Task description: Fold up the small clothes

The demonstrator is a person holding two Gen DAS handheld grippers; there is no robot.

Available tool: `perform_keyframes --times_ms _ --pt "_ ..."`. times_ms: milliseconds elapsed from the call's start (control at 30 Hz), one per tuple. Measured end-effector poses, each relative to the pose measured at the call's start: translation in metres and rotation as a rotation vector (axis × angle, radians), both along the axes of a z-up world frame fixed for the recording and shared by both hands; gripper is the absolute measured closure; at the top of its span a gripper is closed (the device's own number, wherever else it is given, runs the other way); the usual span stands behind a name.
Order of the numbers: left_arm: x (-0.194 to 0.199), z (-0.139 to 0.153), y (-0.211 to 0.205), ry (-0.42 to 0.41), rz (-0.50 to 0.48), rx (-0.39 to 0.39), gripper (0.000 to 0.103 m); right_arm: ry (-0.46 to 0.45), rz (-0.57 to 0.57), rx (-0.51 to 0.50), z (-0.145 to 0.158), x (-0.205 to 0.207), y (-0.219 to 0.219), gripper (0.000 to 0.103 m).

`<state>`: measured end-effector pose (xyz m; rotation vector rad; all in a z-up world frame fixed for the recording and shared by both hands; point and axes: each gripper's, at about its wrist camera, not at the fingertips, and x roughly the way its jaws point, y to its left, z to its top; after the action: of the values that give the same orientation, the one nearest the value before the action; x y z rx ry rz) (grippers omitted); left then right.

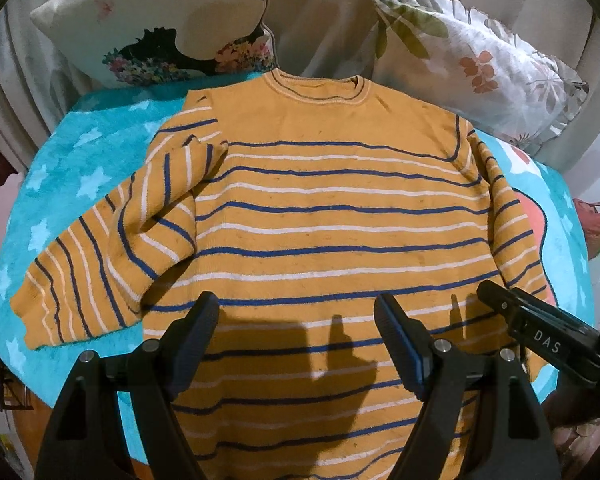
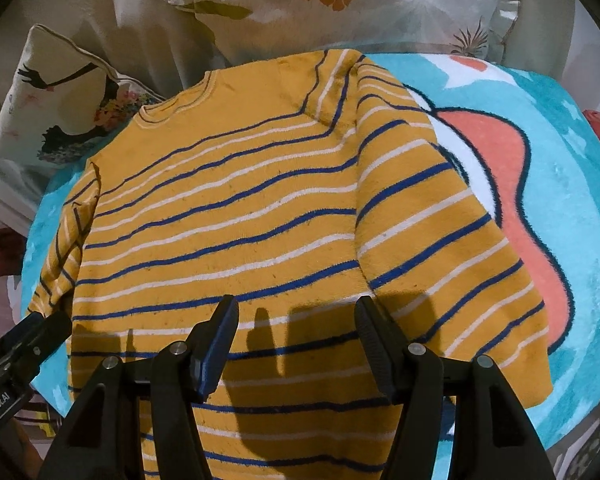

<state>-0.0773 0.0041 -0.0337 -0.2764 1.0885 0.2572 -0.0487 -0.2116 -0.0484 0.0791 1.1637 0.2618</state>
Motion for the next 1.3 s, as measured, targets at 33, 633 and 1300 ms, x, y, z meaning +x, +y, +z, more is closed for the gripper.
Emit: perform_keyframes --times_ms 33,633,1300 --pt "0.001 -0.001 0.002 0.002 -0.003 -0.003 0.024 0.002 -0.002 -0.004 -0.001 0.001 0.001 0.038" --pt "0.021 -0.026 0.037 0.034 -0.065 -0.085 0.024 0.021 -0.059 -0.075 -0.013 -0.002 0.030 0.037" --pt "-0.063 -0.011 0.183 -0.040 0.282 -0.032 0.024 0.021 0.074 -0.095 -0.020 0.005 0.080 0.034"
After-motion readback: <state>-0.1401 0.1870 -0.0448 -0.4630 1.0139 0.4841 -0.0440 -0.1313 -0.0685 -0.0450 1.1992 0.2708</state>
